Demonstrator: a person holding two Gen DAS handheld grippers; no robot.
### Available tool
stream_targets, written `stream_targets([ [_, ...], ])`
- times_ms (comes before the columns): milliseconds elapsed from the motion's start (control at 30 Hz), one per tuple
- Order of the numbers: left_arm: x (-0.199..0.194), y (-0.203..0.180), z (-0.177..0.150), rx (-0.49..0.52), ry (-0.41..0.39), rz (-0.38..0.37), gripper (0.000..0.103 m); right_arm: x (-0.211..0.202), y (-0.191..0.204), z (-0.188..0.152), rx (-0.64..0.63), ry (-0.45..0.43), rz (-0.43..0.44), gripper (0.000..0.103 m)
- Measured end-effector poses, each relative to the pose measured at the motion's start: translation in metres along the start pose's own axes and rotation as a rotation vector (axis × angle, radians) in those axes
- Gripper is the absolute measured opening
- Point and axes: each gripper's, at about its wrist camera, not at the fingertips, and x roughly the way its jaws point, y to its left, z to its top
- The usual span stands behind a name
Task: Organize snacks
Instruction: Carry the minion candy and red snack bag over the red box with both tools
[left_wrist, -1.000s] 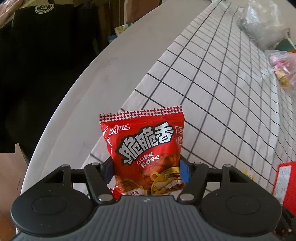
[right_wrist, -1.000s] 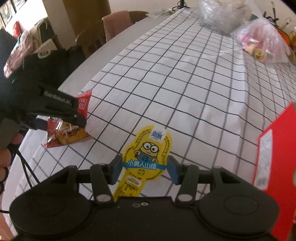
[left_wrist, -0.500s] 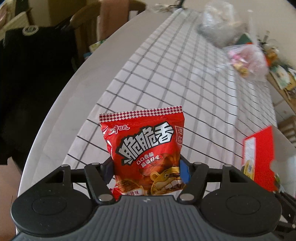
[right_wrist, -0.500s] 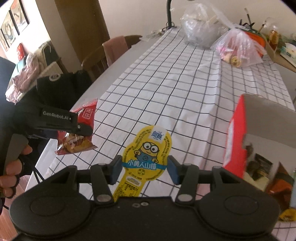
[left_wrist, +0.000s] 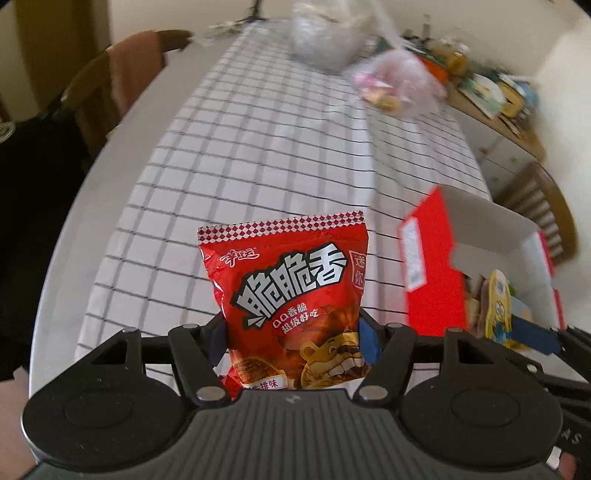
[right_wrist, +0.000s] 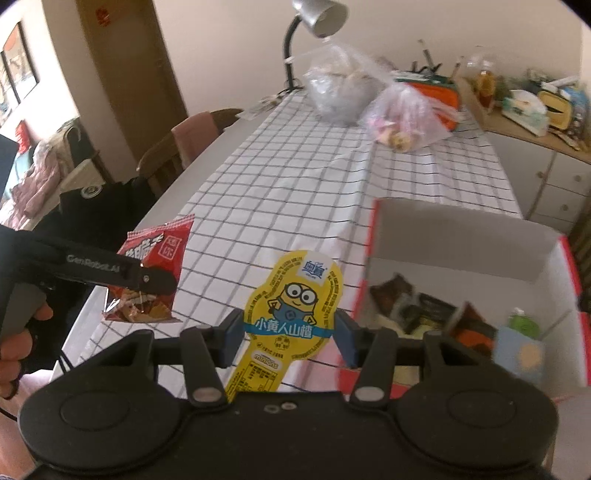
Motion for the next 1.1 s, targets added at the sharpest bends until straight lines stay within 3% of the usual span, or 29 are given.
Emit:
stream_targets([
  [567,0.017,-0.126,0.005,0.200,0.044,-0.092,0.067,-0.032,-0.113,-0.017,0.111,-0.039,-0.156,0.050],
  [1100,0.070,-0.210,0.017,0.300,0.123,-0.077,0.068,-0.003,-0.193,-0.007,0.161,0.015,-0.277,0.051],
])
